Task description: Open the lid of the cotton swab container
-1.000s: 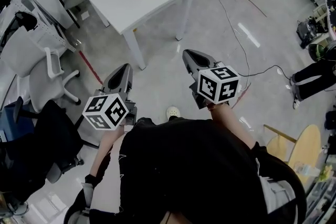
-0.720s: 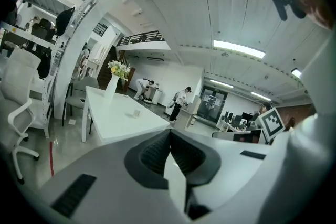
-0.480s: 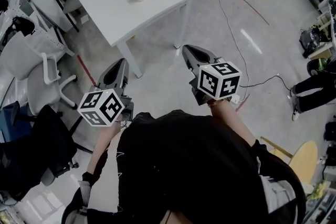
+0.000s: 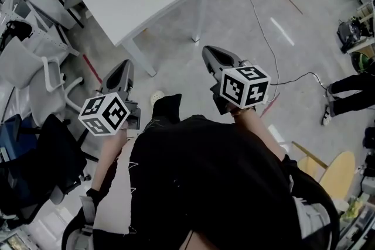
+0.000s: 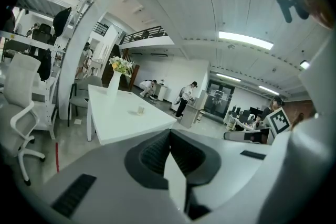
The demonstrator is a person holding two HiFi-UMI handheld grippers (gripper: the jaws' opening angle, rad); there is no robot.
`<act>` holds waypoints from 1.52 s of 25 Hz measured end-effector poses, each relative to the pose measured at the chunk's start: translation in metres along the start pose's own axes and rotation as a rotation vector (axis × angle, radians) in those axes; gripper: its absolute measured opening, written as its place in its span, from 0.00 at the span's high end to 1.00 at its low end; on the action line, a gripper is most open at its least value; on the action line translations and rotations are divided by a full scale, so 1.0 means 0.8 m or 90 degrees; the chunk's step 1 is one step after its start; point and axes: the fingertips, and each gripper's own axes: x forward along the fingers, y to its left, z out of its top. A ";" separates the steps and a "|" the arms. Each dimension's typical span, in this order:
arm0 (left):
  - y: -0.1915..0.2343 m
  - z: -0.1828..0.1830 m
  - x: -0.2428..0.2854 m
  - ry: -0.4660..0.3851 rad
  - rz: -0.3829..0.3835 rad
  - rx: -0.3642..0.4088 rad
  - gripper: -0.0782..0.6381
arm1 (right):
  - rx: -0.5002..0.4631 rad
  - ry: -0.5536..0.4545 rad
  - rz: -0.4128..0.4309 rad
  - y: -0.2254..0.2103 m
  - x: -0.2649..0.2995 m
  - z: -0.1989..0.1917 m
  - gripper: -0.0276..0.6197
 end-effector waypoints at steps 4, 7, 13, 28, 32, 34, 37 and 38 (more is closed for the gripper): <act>0.001 0.005 0.023 0.007 -0.010 0.000 0.88 | 0.023 -0.003 -0.019 -0.021 0.000 0.003 0.95; -0.002 0.014 0.042 0.012 -0.027 0.016 0.88 | 0.032 -0.011 -0.032 -0.032 0.004 0.013 0.95; 0.012 0.042 0.088 0.011 -0.043 0.036 0.88 | 0.039 -0.013 -0.062 -0.057 0.028 0.033 0.95; 0.089 0.130 0.220 0.018 -0.109 0.044 0.88 | 0.057 -0.049 -0.119 -0.091 0.149 0.112 0.95; 0.105 0.157 0.251 -0.001 -0.121 0.050 0.88 | 0.061 -0.067 -0.142 -0.103 0.168 0.132 0.95; 0.111 0.167 0.266 -0.006 -0.132 0.045 0.88 | 0.059 -0.076 -0.153 -0.108 0.177 0.143 0.95; 0.123 0.179 0.287 -0.005 -0.146 0.039 0.88 | 0.059 -0.084 -0.166 -0.112 0.192 0.153 0.95; 0.128 0.182 0.294 -0.004 -0.149 0.039 0.88 | 0.060 -0.085 -0.171 -0.113 0.197 0.154 0.95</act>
